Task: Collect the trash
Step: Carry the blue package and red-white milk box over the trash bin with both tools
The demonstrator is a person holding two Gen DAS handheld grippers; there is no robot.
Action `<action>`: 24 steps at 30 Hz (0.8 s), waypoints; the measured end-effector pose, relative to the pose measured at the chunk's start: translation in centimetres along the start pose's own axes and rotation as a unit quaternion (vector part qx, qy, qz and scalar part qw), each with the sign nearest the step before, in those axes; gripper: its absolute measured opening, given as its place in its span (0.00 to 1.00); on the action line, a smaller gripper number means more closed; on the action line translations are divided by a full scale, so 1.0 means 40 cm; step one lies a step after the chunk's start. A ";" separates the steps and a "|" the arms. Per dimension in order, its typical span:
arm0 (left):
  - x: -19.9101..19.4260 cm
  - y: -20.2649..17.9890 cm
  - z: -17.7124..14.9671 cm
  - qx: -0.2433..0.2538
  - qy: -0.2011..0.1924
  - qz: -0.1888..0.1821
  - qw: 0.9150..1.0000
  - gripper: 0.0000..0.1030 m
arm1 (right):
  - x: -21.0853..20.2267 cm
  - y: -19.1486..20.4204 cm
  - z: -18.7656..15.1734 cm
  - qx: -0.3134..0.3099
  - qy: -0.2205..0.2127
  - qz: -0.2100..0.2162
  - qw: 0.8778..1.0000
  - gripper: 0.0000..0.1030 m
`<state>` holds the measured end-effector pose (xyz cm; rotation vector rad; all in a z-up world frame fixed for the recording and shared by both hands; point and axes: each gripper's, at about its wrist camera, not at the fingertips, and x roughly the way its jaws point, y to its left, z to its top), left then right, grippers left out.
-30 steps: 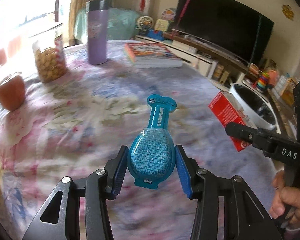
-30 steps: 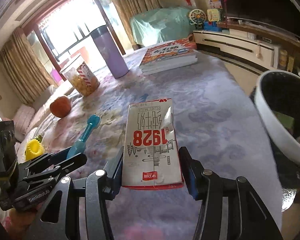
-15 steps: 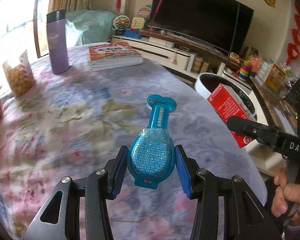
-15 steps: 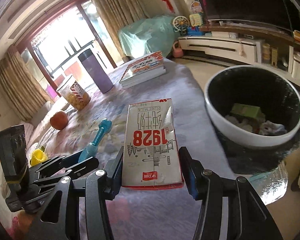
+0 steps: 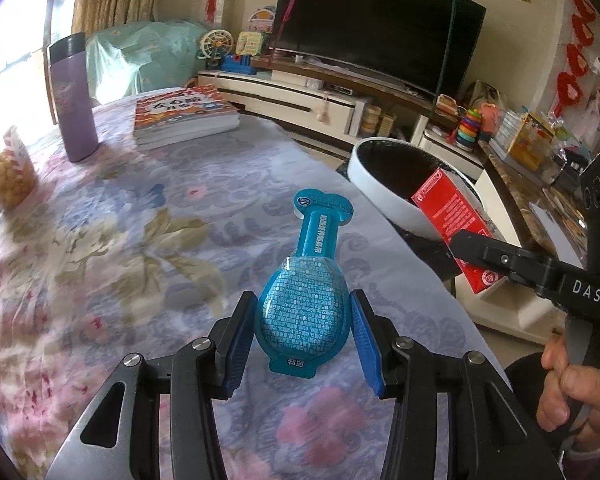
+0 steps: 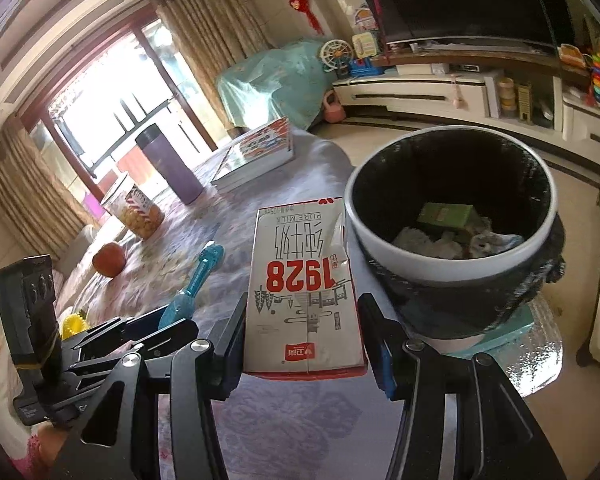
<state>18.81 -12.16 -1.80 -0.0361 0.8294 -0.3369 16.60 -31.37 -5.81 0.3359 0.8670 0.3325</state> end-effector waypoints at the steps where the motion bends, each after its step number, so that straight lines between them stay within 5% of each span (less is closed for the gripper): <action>1: 0.003 -0.004 0.002 0.001 0.000 -0.001 1.000 0.44 | -0.004 -0.005 0.002 0.002 -0.001 -0.001 1.000 0.51; 24: 0.063 -0.112 0.084 0.045 -0.005 -0.025 0.999 0.44 | -0.062 -0.131 0.046 0.031 -0.027 -0.030 0.999 0.51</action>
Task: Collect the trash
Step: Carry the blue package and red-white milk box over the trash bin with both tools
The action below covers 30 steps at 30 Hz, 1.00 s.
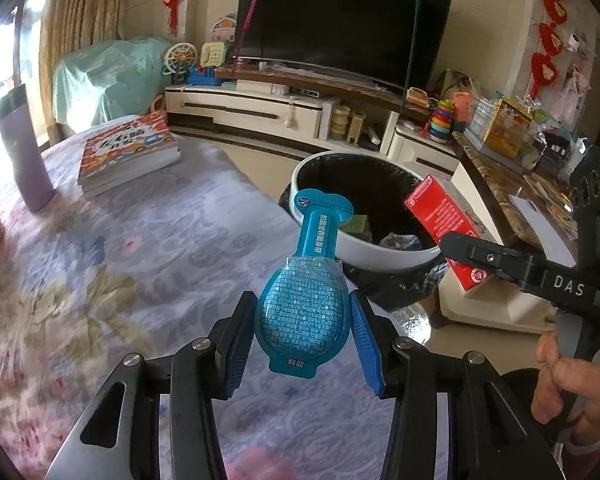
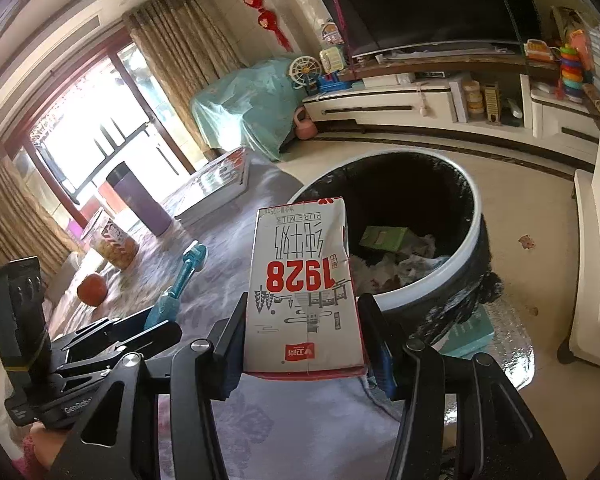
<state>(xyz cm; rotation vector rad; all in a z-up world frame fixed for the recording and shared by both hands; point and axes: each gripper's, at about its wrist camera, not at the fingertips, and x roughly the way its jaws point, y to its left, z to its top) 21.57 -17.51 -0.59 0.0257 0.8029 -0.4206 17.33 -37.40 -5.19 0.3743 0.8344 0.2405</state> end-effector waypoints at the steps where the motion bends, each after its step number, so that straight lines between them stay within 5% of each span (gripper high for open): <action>1: 0.001 -0.004 0.003 0.002 -0.001 -0.001 1.000 0.44 | -0.002 -0.005 0.002 0.000 -0.001 -0.001 1.000 0.51; 30: 0.075 -0.083 0.083 0.032 -0.002 -0.013 0.999 0.44 | -0.003 -0.077 0.077 0.008 -0.016 -0.018 1.000 0.51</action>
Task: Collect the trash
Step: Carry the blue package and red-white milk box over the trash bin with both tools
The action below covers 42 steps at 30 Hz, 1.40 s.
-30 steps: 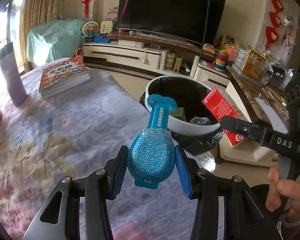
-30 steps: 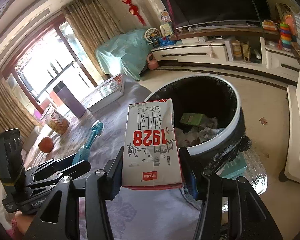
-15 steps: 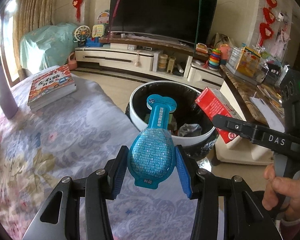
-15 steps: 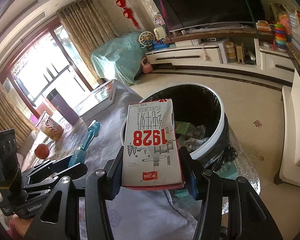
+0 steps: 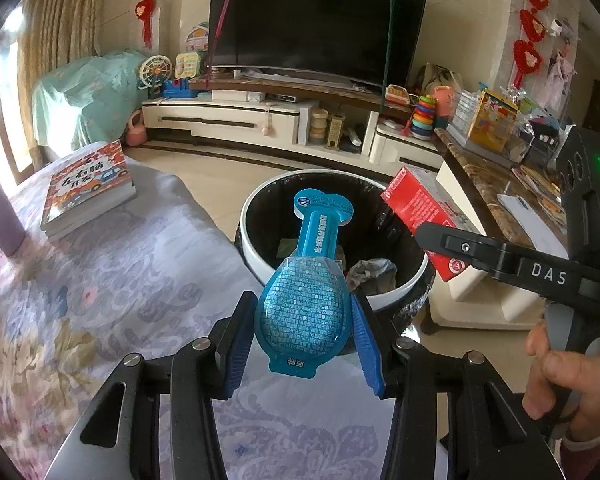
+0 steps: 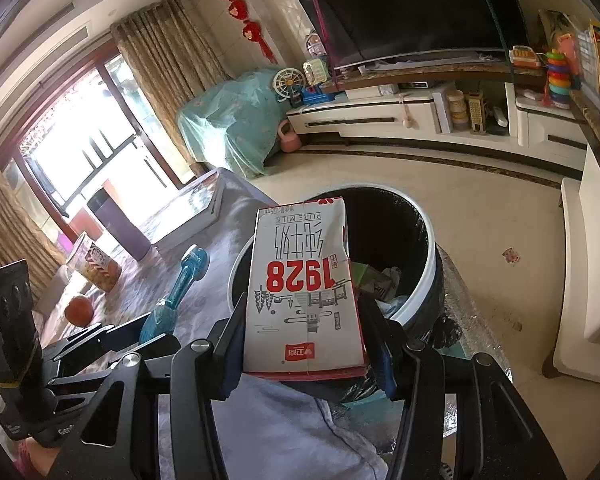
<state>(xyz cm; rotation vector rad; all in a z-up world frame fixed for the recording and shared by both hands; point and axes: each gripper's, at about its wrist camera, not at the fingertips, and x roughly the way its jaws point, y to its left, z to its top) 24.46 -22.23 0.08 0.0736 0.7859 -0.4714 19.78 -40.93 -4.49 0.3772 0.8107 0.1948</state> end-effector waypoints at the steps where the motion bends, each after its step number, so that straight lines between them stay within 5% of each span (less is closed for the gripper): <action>1: 0.003 -0.002 0.002 0.001 0.000 0.000 1.000 0.44 | 0.000 -0.002 0.001 0.001 0.000 0.000 1.000 0.51; 42: 0.138 -0.027 0.109 0.015 0.020 0.004 1.000 0.44 | 0.079 -0.049 0.058 0.006 0.021 -0.012 1.000 0.51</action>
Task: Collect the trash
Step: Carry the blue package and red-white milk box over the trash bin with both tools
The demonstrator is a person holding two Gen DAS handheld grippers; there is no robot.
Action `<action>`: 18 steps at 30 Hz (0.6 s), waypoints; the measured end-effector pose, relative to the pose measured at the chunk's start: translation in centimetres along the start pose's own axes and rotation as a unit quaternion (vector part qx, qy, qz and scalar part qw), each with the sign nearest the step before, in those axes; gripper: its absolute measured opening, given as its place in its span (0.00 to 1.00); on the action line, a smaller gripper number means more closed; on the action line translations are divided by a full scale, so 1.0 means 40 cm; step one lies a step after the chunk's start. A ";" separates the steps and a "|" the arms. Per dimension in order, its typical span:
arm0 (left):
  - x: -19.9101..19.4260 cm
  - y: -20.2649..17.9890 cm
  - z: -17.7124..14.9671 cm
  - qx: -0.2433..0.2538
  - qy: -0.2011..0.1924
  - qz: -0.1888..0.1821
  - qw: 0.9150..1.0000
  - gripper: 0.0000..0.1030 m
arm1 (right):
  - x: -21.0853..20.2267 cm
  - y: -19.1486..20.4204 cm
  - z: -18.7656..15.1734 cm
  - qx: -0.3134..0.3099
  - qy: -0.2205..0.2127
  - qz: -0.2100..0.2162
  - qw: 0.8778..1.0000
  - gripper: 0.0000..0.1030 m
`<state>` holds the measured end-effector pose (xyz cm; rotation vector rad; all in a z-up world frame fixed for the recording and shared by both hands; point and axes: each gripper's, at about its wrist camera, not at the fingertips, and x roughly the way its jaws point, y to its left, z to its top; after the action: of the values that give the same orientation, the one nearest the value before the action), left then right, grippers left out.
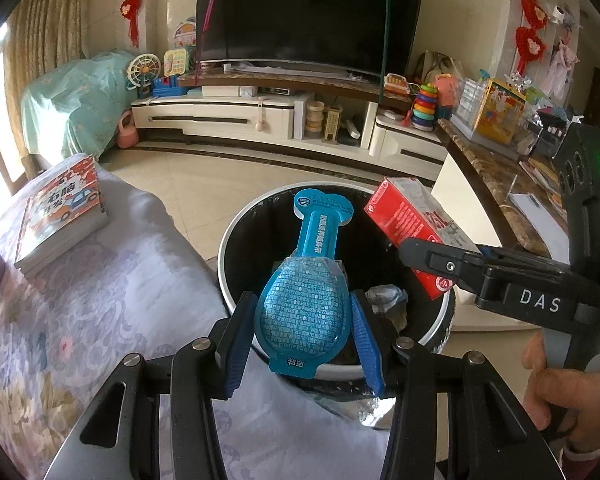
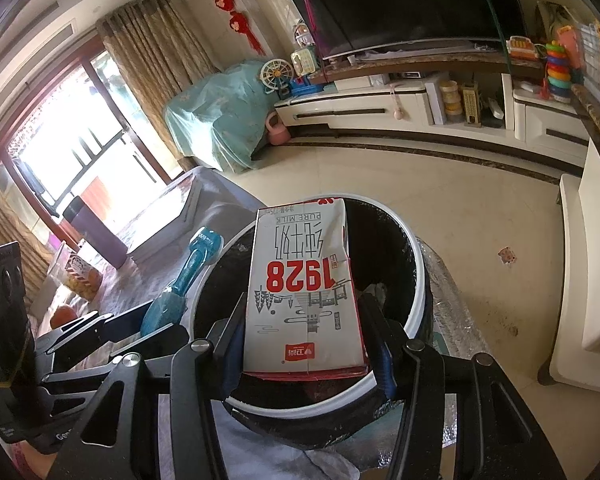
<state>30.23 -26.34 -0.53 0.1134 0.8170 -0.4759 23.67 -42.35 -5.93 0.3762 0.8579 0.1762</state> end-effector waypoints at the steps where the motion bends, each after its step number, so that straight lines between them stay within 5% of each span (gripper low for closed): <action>1: 0.003 -0.002 0.002 0.000 0.000 0.000 1.000 0.44 | 0.002 0.000 0.001 -0.001 0.001 0.000 1.000 0.51; 18: 0.037 -0.011 0.022 0.000 0.011 0.003 1.000 0.44 | 0.032 -0.009 0.015 -0.001 0.013 -0.006 1.000 0.51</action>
<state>31.48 -27.52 -0.97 0.1219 0.8376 -0.4699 24.94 -42.44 -6.63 0.3682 0.8861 0.1707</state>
